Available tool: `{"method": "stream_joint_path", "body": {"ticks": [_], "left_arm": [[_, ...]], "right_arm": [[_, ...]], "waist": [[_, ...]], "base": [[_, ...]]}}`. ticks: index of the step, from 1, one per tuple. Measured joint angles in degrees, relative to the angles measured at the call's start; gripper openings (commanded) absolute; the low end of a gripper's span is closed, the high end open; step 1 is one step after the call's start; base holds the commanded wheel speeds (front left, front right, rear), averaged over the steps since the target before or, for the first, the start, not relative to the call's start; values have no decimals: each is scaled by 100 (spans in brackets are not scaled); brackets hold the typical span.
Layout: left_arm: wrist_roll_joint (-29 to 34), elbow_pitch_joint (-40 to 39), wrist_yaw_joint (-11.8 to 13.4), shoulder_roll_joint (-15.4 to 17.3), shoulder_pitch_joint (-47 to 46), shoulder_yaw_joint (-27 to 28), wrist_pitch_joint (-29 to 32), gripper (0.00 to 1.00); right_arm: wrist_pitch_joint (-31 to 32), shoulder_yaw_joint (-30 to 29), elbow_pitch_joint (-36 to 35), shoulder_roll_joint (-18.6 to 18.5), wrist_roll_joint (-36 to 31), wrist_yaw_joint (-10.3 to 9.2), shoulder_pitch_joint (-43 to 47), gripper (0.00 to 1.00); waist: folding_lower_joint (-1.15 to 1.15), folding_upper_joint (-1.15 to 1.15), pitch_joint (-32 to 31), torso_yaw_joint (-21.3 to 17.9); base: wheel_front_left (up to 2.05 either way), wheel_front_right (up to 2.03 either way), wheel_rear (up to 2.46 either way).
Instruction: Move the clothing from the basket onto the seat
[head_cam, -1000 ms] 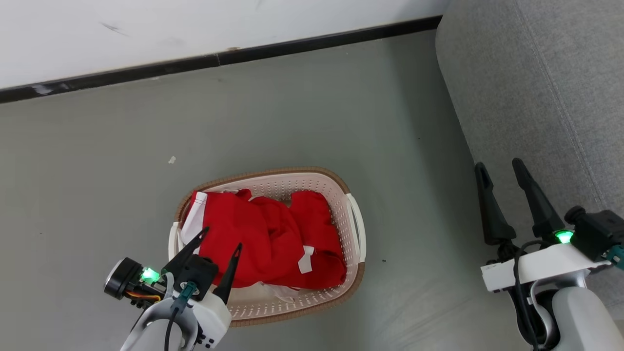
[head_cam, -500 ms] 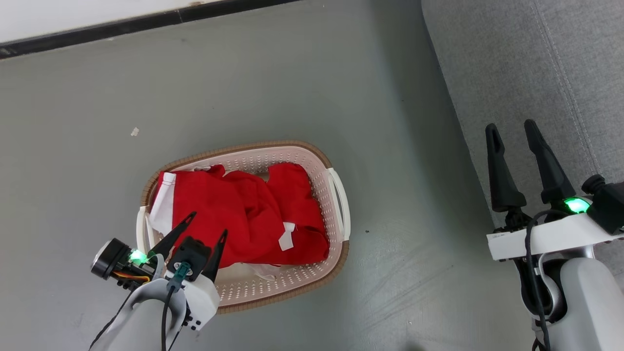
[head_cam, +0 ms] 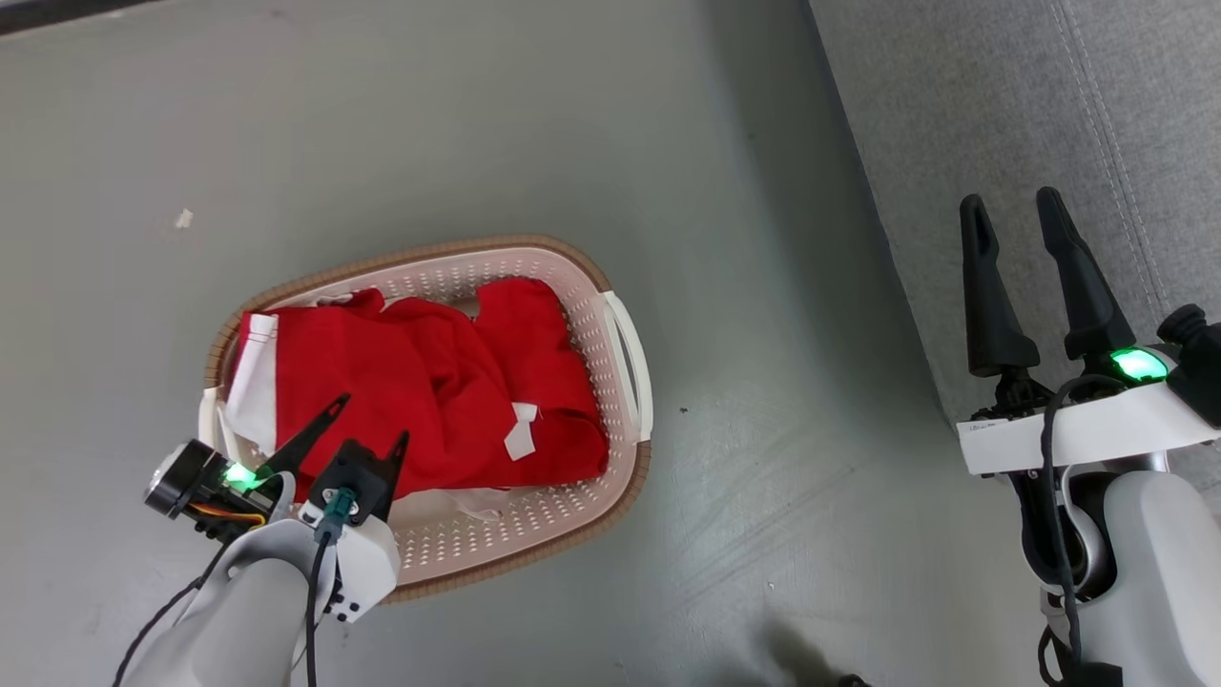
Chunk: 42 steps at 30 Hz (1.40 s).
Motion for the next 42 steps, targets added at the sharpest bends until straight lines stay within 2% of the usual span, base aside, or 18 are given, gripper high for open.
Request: {"method": "stream_joint_path", "body": {"ticks": [5,20,26,28,29,30,31,32,33,42], "left_arm": [[97,210,77,119,-173,34,51,100],[267,695,659,312,-651,166,213,100],[379,850,765,333,-717,119,283,100],[460,923,777,337,-769,71,304,72],[504,946,790,337,-809,46,305,47],[517,957,824,333,-844,41,307,34],[524,975,857,331,-877,36,337,34],[553,1011,890,334,-910,31,359,11],[558,1042,916,334,-931,25,360,0],[555,1173,965,186,-980,-16,397,0]], "right_arm": [[0,12,0,0,31,0,-104,100],[-1,115,-1,1,164,0,-353,100],[-1,124,4,1,166,0,-450,100],[-1,127,4,1,166,0,-468,100],[-1,134,10,1,166,0,-468,100],[-1,138,11,1,167,0,-469,100],[-1,146,13,1,168,0,-472,100],[-1,167,22,1,183,0,-487,100],[-1,182,31,2,223,0,-516,100],[-8,108,91,2,256,0,-603,100]], "waist": [[0,0,166,-101],[0,0,590,-319],[0,0,724,-365],[0,0,759,-374],[0,0,775,-378],[0,0,789,-381],[0,0,801,-384],[0,0,810,-390],[0,0,815,-397],[0,0,809,-420]], "base": [[0,0,0],[0,0,0],[0,0,0],[0,0,0],[0,0,0],[0,0,0],[0,0,0],[0,0,0],[0,0,0],[0,0,0]]}}
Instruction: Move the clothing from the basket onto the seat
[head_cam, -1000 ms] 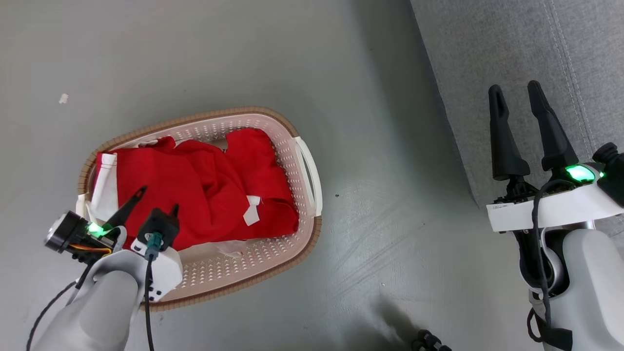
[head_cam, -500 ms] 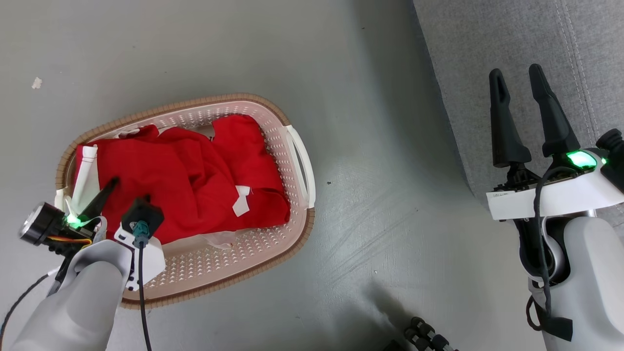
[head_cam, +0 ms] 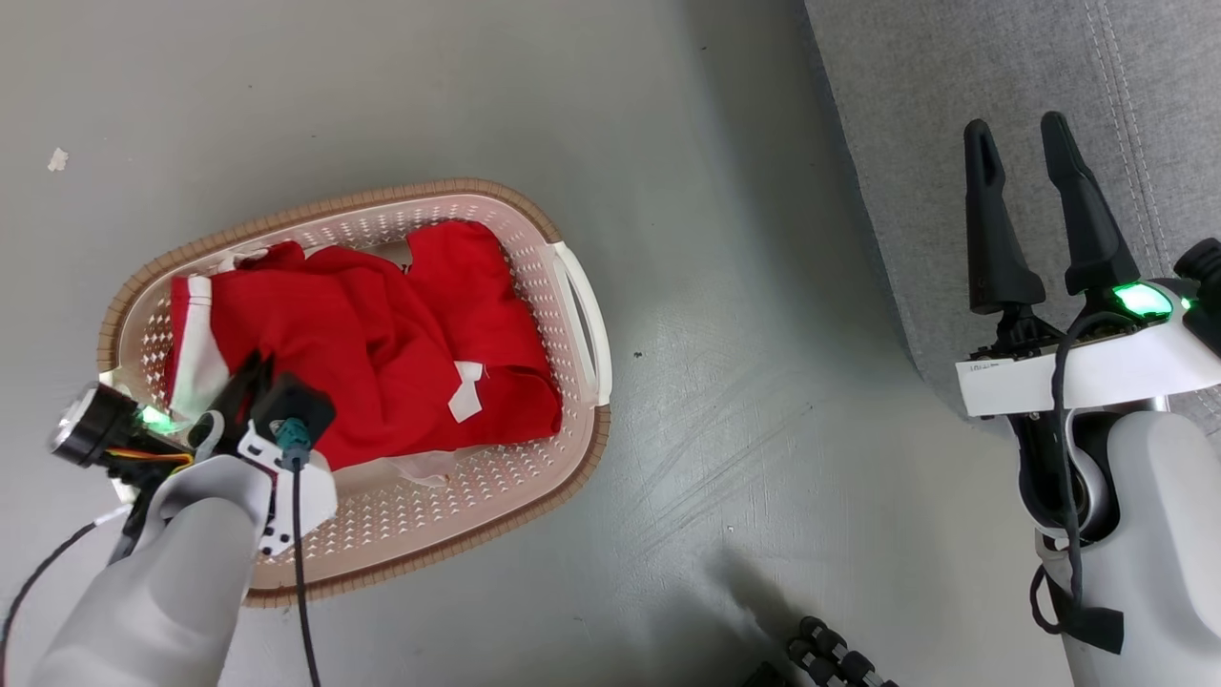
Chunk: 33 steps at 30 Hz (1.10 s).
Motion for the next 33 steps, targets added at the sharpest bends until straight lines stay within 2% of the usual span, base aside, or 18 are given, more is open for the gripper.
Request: {"method": "stream_joint_path", "body": {"ticks": [7,20,26,33], "left_arm": [[-43,-152,3,-209,-64,0,-205,0],[-294,-725,-4,-227,-43,52,-399,0],[-420,-1284,-76,-254,114,59,-417,0],[-522,-2531,-219,-134,257,23,-423,0]], "right_arm": [[0,8,42,-1,23,0,-90,100],[-1,123,249,-3,12,0,-198,100],[-2,210,391,-4,-91,0,-200,100],[-4,322,576,-13,-405,0,-203,100]], "waist": [[0,0,-51,36],[0,0,-244,201],[0,0,-403,329],[0,0,-673,544]], "base": [[0,0,0],[0,0,0],[0,0,0],[0,0,0]]}}
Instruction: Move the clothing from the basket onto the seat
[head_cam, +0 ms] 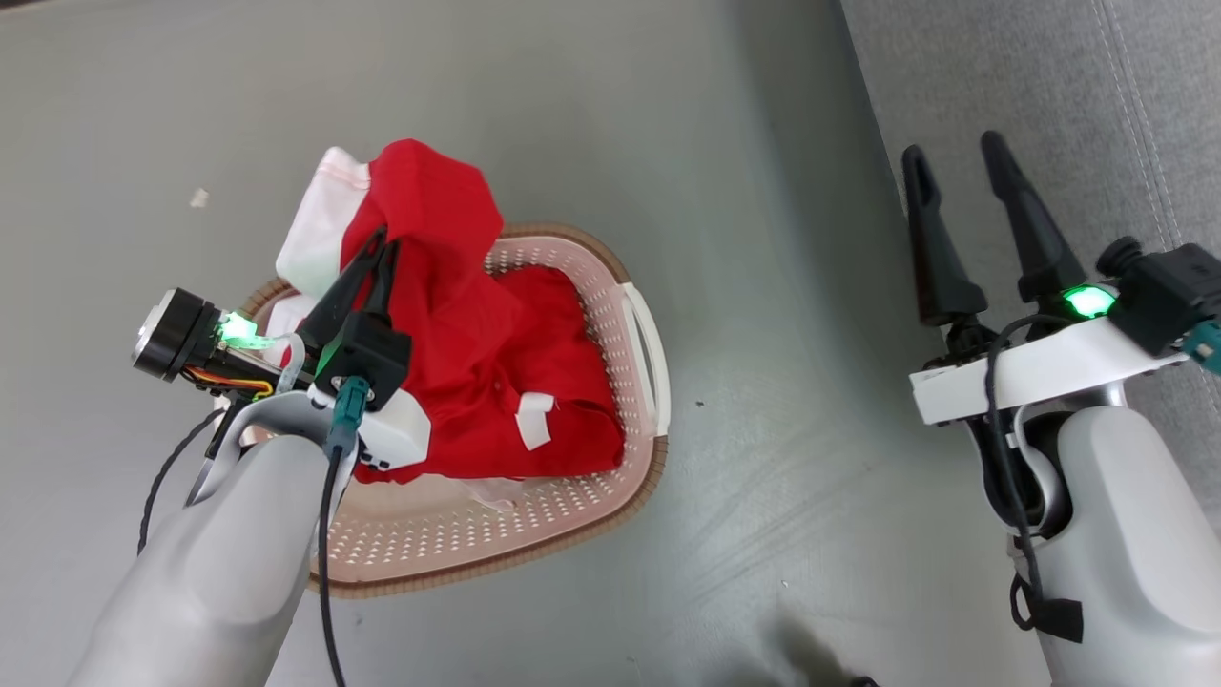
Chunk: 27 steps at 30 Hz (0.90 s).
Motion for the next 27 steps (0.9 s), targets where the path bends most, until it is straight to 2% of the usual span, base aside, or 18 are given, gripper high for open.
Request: {"method": "stream_joint_path", "body": {"ticks": [5,13,27], "left_arm": [[-136,-515,-140,159,213,1,0,0],[-356,-1123,-294,350,311,148,-1,0],[-813,-1601,-946,457,506,122,-1,0]], "right_arm": [[-3,119,158,-20,-220,0,1,100],[-3,365,352,-293,-349,0,0,100],[-4,1261,760,-822,-399,0,-2,100]], "waist": [[0,0,-205,148],[0,0,-578,389],[0,0,-1329,755]], "base": [[0,0,0],[0,0,0],[0,0,0]]}}
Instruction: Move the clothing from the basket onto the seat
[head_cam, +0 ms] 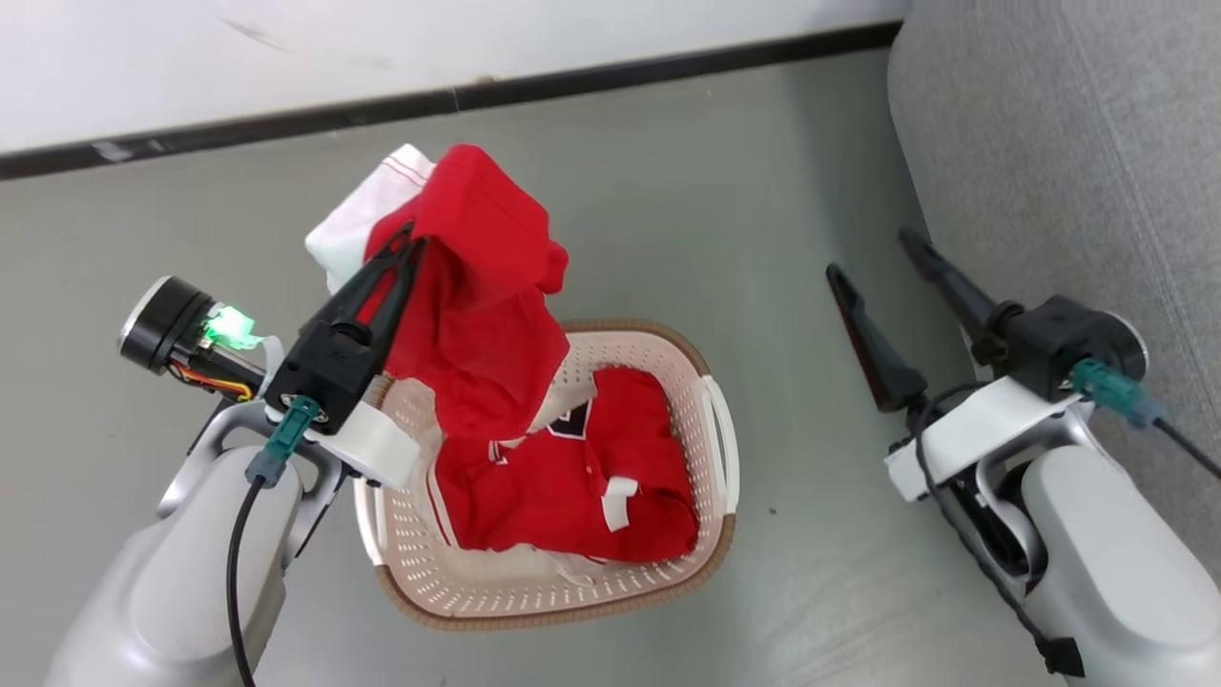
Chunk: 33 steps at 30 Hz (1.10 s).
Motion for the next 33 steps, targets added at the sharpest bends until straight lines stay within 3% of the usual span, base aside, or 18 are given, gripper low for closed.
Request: {"method": "stream_joint_path", "body": {"ticks": [11,20,33], "left_arm": [[-87,-296,-410,-134,-42,-313,-8,0],[-92,-478,-553,-271,-311,-565,8,0],[-435,-553,-658,-482,-479,-854,334,0]], "right_arm": [[0,1303,287,-412,219,2,-70,100],[34,2290,354,-687,546,5,-192,100],[91,2953,337,-926,1144,5,-258,100]], "waist": [[0,0,-647,237],[0,0,-1180,392],[0,0,-1875,559]], "base": [[0,0,0],[0,0,0],[0,0,0]]}}
